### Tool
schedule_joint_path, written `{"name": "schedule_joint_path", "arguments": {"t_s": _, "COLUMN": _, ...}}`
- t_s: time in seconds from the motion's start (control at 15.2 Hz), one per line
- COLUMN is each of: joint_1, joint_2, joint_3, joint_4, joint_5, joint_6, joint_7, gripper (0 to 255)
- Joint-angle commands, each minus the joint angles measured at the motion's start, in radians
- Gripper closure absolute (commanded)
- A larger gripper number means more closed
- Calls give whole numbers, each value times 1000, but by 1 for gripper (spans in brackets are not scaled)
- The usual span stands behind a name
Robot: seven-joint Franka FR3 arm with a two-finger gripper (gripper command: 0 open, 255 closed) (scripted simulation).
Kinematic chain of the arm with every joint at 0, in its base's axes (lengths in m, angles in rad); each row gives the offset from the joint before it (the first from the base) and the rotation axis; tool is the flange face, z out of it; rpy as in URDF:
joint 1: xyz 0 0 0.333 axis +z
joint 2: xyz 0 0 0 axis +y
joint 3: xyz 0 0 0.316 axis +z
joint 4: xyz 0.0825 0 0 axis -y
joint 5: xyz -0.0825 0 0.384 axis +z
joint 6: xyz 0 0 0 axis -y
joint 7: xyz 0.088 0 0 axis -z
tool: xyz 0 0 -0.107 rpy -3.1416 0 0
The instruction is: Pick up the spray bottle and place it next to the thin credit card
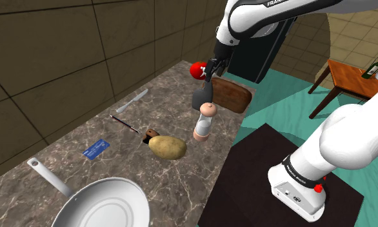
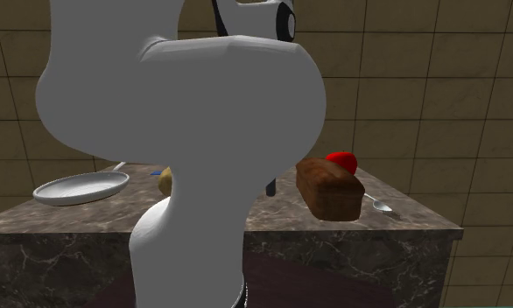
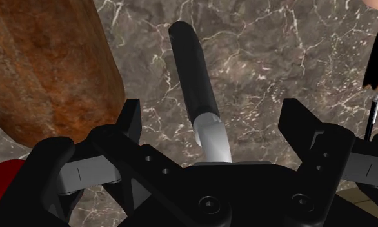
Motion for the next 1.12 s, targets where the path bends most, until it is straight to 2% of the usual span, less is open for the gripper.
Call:
{"name": "schedule_joint_path", "arguments": {"t_s": 0.0, "joint_1": 0, "joint_2": 1, "joint_3": 0, "joint_4": -1, "joint_5": 0, "joint_6": 2, "joint_7": 0, "gripper": 0}}
{"name": "schedule_joint_path", "arguments": {"t_s": 0.2, "joint_1": 0, "joint_2": 1, "joint_3": 0, "joint_4": -1, "joint_5": 0, "joint_6": 2, "joint_7": 0, "gripper": 0}}
{"name": "schedule_joint_path", "arguments": {"t_s": 0.26, "joint_1": 0, "joint_2": 1, "joint_3": 0, "joint_4": -1, "joint_5": 0, "joint_6": 2, "joint_7": 0, "gripper": 255}}
{"name": "schedule_joint_path", "arguments": {"t_s": 0.86, "joint_1": 0, "joint_2": 1, "joint_3": 0, "joint_4": -1, "joint_5": 0, "joint_6": 2, "joint_7": 0, "gripper": 255}}
{"name": "schedule_joint_path", "arguments": {"t_s": 1.06, "joint_1": -1, "joint_2": -16, "joint_3": 0, "joint_4": 24, "joint_5": -2, "joint_6": -40, "joint_7": 3, "gripper": 255}}
